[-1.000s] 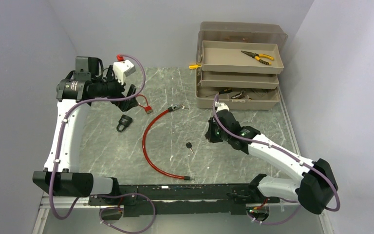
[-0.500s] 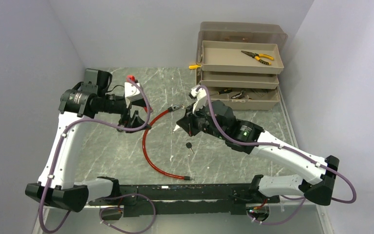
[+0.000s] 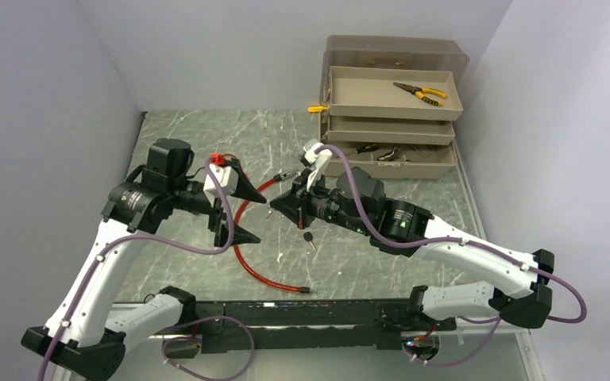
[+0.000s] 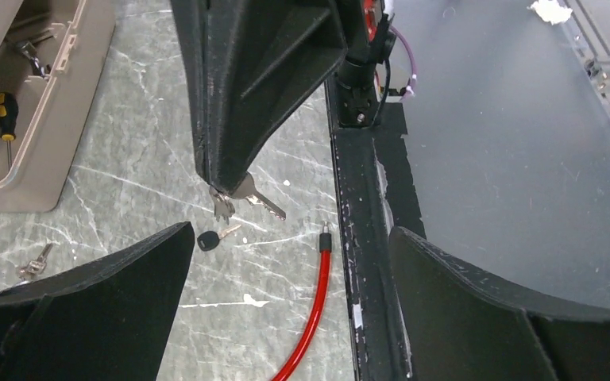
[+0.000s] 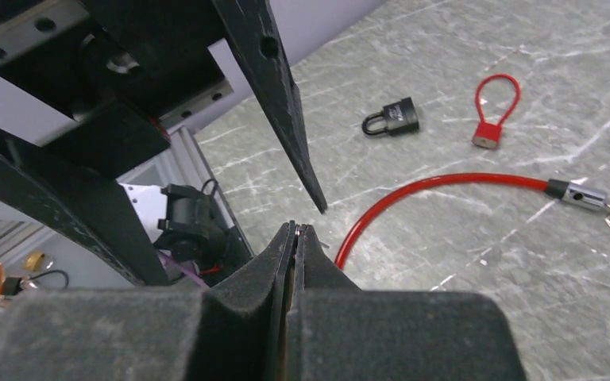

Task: Unlock with the key
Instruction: Pick up the key from the center of the board.

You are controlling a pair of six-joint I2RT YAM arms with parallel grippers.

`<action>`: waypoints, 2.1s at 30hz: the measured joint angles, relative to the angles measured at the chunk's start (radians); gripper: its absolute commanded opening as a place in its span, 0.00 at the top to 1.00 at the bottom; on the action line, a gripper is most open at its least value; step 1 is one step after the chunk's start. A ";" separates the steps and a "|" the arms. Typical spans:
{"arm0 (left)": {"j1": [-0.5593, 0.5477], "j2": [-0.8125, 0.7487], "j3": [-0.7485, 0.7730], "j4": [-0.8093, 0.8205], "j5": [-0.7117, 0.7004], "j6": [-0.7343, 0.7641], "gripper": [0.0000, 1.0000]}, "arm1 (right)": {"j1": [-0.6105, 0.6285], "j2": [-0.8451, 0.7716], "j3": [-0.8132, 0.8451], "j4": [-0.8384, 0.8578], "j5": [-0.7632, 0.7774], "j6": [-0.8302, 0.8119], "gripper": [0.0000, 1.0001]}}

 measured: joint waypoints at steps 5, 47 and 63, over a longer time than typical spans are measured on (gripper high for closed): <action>-0.043 -0.024 -0.020 0.016 -0.032 0.036 0.06 | 0.000 0.000 0.002 0.022 -0.065 0.003 1.00; -0.018 -0.175 -0.248 0.631 0.024 -0.838 0.41 | 0.333 -0.014 -0.096 0.413 0.555 -0.452 1.00; -0.009 -0.157 -0.246 0.635 -0.021 -0.830 1.00 | 0.356 0.009 -0.096 0.420 0.569 -0.467 1.00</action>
